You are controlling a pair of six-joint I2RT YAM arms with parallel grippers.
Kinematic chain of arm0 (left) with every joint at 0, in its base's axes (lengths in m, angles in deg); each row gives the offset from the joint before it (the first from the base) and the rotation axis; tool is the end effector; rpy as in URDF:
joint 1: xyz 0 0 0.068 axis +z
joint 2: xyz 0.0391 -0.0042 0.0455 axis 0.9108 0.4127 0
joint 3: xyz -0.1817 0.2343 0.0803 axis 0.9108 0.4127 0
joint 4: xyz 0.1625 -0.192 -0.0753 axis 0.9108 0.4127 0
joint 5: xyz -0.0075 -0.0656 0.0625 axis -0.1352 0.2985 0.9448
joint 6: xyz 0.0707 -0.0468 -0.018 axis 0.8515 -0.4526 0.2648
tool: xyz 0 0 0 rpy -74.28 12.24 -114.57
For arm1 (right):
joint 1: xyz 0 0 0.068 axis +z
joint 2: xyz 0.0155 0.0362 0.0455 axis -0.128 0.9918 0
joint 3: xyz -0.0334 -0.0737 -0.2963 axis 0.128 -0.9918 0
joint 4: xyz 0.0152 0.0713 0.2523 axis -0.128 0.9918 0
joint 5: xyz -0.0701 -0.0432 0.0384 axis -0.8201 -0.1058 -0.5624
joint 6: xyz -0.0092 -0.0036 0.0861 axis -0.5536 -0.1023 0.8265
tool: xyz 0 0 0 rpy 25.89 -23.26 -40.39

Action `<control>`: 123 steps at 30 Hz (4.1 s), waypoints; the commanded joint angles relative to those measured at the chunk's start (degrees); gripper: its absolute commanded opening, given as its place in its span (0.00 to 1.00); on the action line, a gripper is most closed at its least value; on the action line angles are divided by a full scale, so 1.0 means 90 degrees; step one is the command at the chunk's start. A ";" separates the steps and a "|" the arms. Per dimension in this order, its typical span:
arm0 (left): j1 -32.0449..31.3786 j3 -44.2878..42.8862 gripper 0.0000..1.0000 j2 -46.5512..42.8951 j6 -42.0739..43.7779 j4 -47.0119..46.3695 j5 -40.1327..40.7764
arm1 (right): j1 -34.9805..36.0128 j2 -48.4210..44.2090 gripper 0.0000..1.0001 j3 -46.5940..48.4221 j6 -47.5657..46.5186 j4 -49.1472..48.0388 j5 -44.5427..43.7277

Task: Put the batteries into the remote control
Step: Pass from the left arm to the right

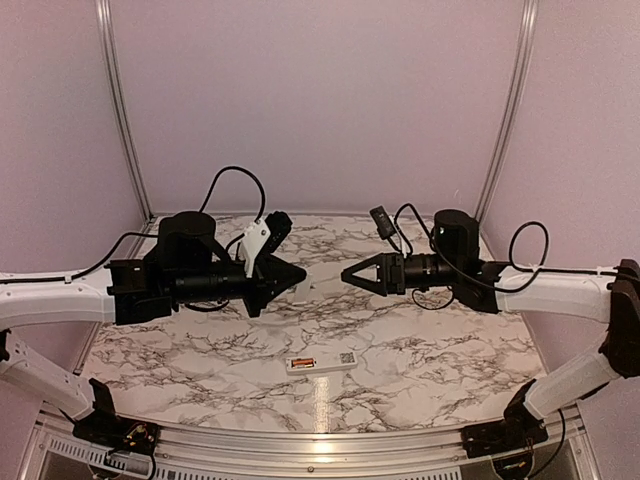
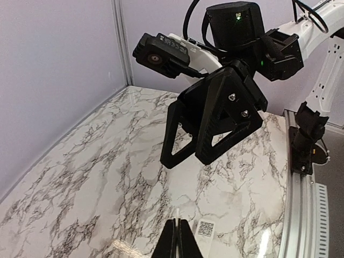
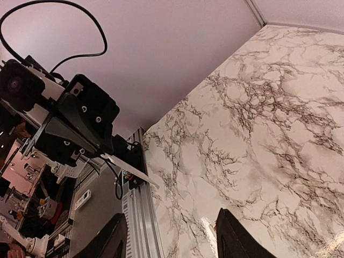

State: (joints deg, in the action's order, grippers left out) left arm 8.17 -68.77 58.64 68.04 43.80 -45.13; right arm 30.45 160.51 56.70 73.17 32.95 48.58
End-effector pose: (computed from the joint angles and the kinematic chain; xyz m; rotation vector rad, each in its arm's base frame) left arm 0.1698 -0.2887 0.3324 1.0455 1.5871 -0.8129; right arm 0.2217 0.2427 0.2958 -0.7821 1.8512 1.5335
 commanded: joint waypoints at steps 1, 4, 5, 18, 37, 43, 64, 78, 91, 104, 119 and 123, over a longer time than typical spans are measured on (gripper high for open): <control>-0.0358 0.0393 0.00 -0.0467 0.1484 -0.0049 0.2386 | -0.0014 0.0228 0.56 0.0244 0.1054 -0.0008 -0.0203; -0.0737 0.0623 0.00 -0.0798 0.2056 -0.0259 0.3345 | -0.0059 0.0335 0.57 0.0102 0.1685 -0.0496 -0.0061; -0.0882 0.0678 0.00 -0.0853 0.2331 -0.0297 0.3710 | -0.0068 0.0363 0.57 0.0077 0.1820 -0.0594 -0.0057; -0.2656 0.1845 0.00 -0.0299 0.7171 -0.3911 0.7400 | -0.0010 0.0643 0.56 0.0275 0.2762 -0.1423 0.0118; -0.3245 0.2215 0.00 0.0422 0.9690 -0.5634 0.7541 | 0.0420 0.1816 0.50 0.1491 0.3059 -0.1830 0.0505; -0.3255 0.2271 0.00 0.0503 0.9847 -0.5662 0.7445 | 0.0499 0.2045 0.49 0.1799 0.3193 -0.1841 0.0640; -0.3255 0.2341 0.00 0.0558 0.9840 -0.5325 0.7403 | 0.1116 0.2591 0.39 0.2804 0.2771 -0.0374 0.0879; -0.3245 0.2320 0.00 0.0587 0.9739 -0.5131 0.7403 | 0.1303 0.2736 0.30 0.3009 0.2647 -0.0097 0.1062; -0.3177 0.2286 0.00 0.0560 0.9612 -0.4886 0.7427 | 0.1405 0.2732 0.18 0.2972 0.2707 -0.0144 0.1223; -0.3139 0.2284 0.00 0.0570 0.9715 -0.4945 0.7462 | 0.1415 0.2669 0.25 0.2739 0.2833 -0.0151 0.1215; -0.3107 0.2284 0.00 0.0623 0.9748 -0.4785 0.7510 | 0.1443 0.2600 0.12 0.2706 0.2999 -0.0201 0.1352; -0.3098 0.2269 0.00 0.0619 0.9789 -0.4807 0.7536 | 0.1444 0.2624 0.13 0.2687 0.3022 -0.0192 0.1378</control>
State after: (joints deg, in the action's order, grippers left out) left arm -20.00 -48.33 63.60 155.93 0.20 22.01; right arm 42.67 184.92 81.23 99.75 31.55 60.04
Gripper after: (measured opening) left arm 0.008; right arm 0.133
